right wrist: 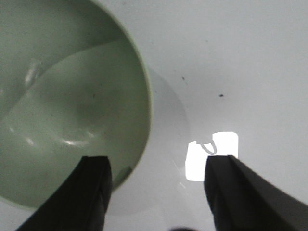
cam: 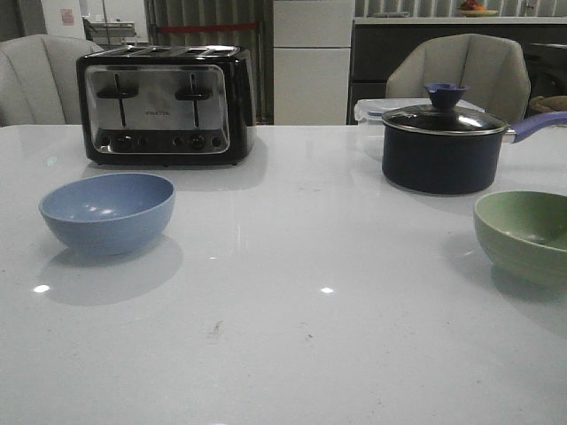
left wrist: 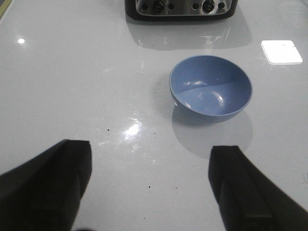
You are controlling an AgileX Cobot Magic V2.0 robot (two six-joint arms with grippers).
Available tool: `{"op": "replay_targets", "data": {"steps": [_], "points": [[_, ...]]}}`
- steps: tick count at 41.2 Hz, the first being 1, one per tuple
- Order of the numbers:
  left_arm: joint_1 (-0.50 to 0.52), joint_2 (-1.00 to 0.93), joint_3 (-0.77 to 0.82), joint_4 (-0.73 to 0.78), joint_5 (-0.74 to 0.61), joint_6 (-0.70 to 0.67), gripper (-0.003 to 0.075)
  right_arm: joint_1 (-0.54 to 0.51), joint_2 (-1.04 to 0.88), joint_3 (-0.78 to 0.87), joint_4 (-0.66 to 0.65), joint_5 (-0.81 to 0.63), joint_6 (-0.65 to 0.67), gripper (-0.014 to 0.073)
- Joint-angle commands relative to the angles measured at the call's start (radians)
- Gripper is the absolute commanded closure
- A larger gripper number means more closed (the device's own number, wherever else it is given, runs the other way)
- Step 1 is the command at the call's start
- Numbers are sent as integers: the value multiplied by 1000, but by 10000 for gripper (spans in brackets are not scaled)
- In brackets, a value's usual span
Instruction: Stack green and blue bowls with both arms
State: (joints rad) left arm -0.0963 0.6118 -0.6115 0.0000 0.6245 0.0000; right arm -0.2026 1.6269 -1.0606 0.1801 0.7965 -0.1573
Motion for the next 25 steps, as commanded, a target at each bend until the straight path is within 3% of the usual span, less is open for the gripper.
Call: {"op": "replay_targets", "data": {"steps": [1, 13, 25], "points": [[-3, 7, -33, -12, -82, 0, 160, -10, 37, -69, 66, -21, -47, 76], [-3, 7, -33, -12, -82, 0, 160, -10, 158, -143, 72, -24, -71, 95], [-3, 7, -33, -12, -82, 0, 160, -10, 164, -168, 102, -1, -71, 431]]}}
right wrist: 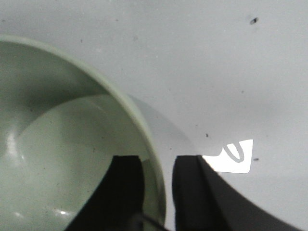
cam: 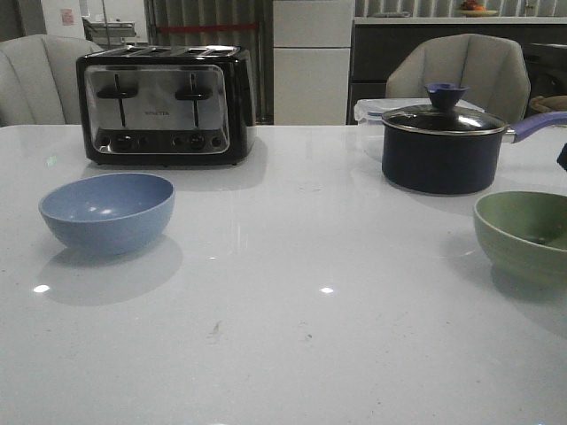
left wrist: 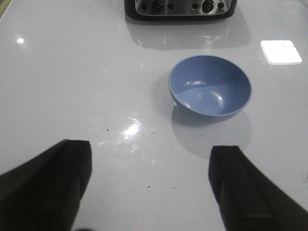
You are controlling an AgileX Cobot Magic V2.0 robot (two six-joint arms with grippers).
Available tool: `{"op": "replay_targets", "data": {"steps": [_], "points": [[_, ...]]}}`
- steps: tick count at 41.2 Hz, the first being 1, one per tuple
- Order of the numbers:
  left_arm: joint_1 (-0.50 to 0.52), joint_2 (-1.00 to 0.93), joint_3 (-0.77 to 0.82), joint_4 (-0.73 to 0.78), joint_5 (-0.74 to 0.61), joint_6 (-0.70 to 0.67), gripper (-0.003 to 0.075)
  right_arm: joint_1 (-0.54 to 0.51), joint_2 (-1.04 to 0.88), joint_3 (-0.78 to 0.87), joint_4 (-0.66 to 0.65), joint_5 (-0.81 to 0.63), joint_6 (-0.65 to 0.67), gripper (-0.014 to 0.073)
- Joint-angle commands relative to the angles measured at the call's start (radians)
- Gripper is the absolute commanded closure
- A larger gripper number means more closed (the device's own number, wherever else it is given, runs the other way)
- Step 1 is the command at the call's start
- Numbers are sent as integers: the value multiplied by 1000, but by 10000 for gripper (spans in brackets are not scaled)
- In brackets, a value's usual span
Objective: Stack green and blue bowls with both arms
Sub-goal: 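Grasp the rim of the pale green bowl with the right gripper, then slide the green bowl toward the table center and release it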
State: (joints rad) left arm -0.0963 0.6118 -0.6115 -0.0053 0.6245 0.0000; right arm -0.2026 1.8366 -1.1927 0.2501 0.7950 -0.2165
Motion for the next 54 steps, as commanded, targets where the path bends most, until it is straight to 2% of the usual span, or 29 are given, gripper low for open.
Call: {"op": "replay_targets", "data": {"steps": [1, 7, 15, 22, 33, 39, 45, 50, 54], "points": [[-3, 7, -33, -6, -82, 0, 160, -10, -45, -38, 34, 1, -12, 449], [-3, 7, -33, -6, -82, 0, 160, -10, -49, -40, 37, 7, -12, 539], [-3, 7, -33, -6, -82, 0, 159, 50, -111, -40, 38, 5, -14, 541], [-3, 7, -33, -6, -82, 0, 160, 231, -163, -43, 38, -18, -14, 541], [-3, 7, -33, -6, -82, 0, 160, 540, -129, -58, 38, -96, -14, 541], [-3, 7, -33, -6, -82, 0, 160, 636, -87, -58, 39, -145, -14, 541], [-3, 7, -33, -6, -82, 0, 160, 675, -59, -58, 49, -176, -14, 541], [-3, 7, -33, -6, -82, 0, 160, 676, -40, -58, 56, -180, -14, 491], [-3, 7, -33, -6, -82, 0, 160, 676, -34, -58, 56, -177, -13, 386]]}}
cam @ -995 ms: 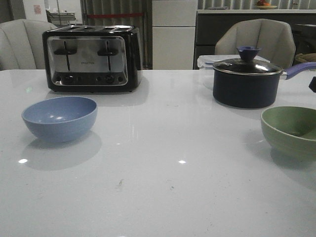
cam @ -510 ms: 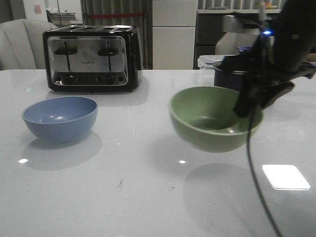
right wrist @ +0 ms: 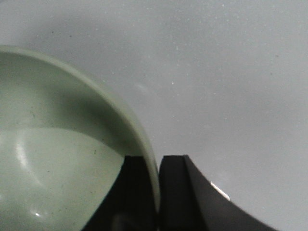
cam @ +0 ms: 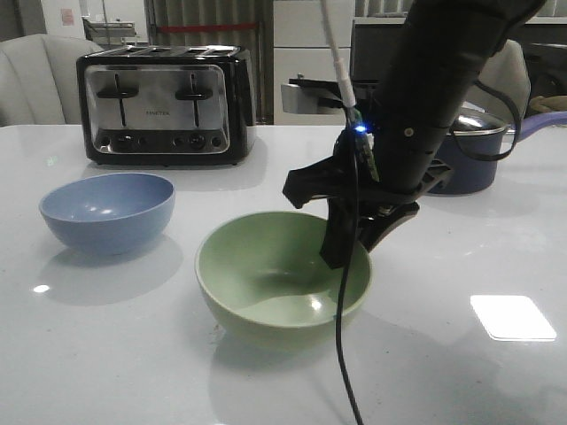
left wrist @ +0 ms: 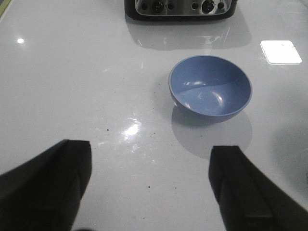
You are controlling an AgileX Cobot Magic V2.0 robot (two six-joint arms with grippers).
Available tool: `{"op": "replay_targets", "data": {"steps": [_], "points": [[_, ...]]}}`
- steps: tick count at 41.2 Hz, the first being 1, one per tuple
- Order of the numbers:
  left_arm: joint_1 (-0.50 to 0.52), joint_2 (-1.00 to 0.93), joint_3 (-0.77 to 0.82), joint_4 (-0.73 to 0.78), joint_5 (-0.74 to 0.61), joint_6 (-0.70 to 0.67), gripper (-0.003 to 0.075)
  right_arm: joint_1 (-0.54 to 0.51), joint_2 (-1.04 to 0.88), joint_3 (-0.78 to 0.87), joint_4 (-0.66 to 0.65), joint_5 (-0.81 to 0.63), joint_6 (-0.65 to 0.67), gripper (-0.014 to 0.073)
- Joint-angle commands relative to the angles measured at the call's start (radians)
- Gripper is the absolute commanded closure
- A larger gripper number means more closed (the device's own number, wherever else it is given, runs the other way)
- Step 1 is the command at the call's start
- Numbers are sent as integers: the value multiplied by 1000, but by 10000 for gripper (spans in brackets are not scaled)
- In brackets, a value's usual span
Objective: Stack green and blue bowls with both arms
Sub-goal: 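Slide the green bowl toward the table center and release it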
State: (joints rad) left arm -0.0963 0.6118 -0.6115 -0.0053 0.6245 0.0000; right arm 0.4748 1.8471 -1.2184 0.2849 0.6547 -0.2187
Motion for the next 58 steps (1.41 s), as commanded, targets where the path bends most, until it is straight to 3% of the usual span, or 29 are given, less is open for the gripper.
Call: {"op": "replay_targets", "data": {"steps": [1, 5, 9, 23, 34, 46, 58], "points": [[-3, 7, -33, -6, -82, 0, 160, -1, -44, -33, 21, -38, -11, 347], [-3, 7, -33, -6, -82, 0, 160, -1, -53, -33, 21, -45, -11, 230], [-3, 7, -33, -6, -82, 0, 160, -1, -75, -33, 20, -53, -11, 171], [-3, 7, -33, -6, -82, 0, 160, 0, -310, 32, 10, -58, -22, 169], [-3, 7, 0, -6, -86, 0, 160, 1, -643, 242, 9, -64, -128, 169], [-3, 7, 11, -6, -95, 25, 160, 1, -969, 446, 9, -11, -131, 169], [-44, 98, -75, -6, -3, 48, 160, 1, -1103, 521, 9, 7, -131, 169]]}}
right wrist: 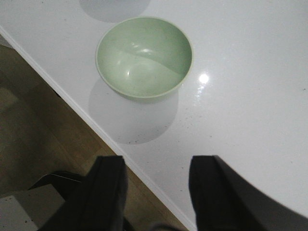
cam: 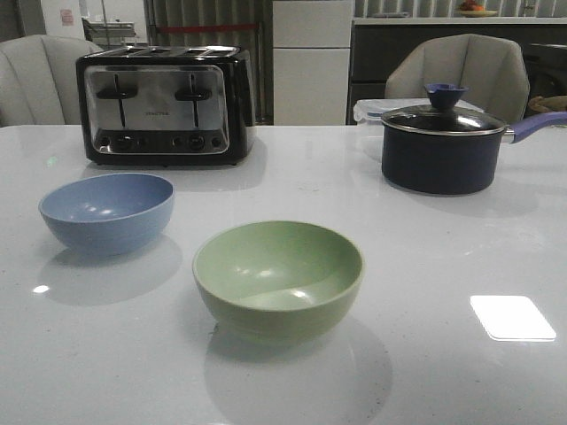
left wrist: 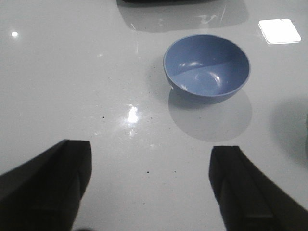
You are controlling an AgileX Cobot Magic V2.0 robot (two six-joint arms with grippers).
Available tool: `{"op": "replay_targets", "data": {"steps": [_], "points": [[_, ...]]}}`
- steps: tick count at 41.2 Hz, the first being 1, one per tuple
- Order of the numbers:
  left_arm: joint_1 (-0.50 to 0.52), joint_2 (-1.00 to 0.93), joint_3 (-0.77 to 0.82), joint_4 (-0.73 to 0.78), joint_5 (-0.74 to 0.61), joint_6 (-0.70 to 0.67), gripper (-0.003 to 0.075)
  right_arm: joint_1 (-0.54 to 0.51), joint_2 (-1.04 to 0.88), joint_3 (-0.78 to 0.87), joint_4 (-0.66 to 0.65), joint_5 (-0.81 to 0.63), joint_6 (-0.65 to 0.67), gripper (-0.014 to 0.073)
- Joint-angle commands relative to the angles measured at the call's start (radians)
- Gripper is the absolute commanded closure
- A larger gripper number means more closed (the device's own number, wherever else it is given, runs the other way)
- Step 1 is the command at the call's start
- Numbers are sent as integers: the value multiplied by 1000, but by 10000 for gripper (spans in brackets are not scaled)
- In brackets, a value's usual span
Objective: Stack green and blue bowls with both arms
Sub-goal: 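Move the left gripper down to the rim of the blue bowl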
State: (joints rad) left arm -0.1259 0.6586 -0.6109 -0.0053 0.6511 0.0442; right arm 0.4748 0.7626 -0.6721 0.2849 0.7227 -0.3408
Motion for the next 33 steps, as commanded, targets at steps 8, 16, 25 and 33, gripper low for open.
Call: {"op": "replay_targets", "data": {"steps": [8, 16, 25, 33], "points": [[-16, 253, -199, -6, 21, 4, 160, 1, -17, -25, 9, -60, -9, 169], [-16, 485, -320, -13, 21, 4, 160, 1, -17, -25, 9, -60, -9, 169], [-16, 751, -477, -15, 15, 4, 160, 1, -17, -25, 9, -60, -9, 169], [-16, 953, -607, -31, -1, 4, 160, 1, -17, -25, 9, -60, -9, 169]]}}
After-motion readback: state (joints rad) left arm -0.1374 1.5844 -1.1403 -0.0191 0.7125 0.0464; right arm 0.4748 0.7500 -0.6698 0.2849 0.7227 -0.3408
